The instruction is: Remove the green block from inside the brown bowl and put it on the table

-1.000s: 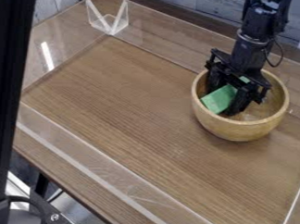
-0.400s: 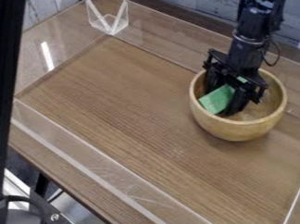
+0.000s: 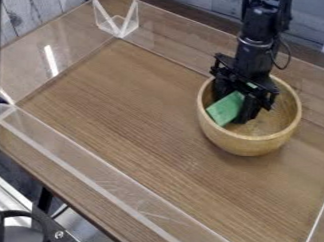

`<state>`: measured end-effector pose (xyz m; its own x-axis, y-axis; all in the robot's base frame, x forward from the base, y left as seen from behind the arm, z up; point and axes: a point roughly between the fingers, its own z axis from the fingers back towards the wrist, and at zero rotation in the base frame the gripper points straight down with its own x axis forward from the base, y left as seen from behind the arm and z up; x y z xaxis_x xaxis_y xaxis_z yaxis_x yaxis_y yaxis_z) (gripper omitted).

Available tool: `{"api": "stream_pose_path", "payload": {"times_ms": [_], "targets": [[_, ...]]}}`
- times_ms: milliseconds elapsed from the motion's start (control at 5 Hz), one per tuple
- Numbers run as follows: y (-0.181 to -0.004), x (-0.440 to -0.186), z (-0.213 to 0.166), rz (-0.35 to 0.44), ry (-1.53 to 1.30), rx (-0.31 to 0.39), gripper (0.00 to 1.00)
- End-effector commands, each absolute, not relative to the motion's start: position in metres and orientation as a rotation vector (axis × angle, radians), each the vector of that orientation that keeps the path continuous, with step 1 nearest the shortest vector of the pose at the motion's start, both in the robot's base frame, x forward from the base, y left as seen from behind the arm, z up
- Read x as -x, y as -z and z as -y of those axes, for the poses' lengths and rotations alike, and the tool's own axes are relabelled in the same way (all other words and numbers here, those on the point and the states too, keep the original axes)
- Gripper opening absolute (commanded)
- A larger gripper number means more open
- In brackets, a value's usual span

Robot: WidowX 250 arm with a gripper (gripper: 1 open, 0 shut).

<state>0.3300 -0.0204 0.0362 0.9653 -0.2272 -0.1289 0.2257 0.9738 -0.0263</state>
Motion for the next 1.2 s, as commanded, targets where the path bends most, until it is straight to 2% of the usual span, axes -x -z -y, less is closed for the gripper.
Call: {"api": "stream_pose_path", "payload": {"times_ms": [0, 600, 1000], "targets": [[-0.074, -0.337, 0.012, -0.013, 0.225, -0.011, 0.0], [-0.101, -0.325, 0.014, 0.057, 0.249, -0.048, 0.0], [-0.087, -0.337, 0.028, 0.077, 0.31, 0.006, 0.0]]}}
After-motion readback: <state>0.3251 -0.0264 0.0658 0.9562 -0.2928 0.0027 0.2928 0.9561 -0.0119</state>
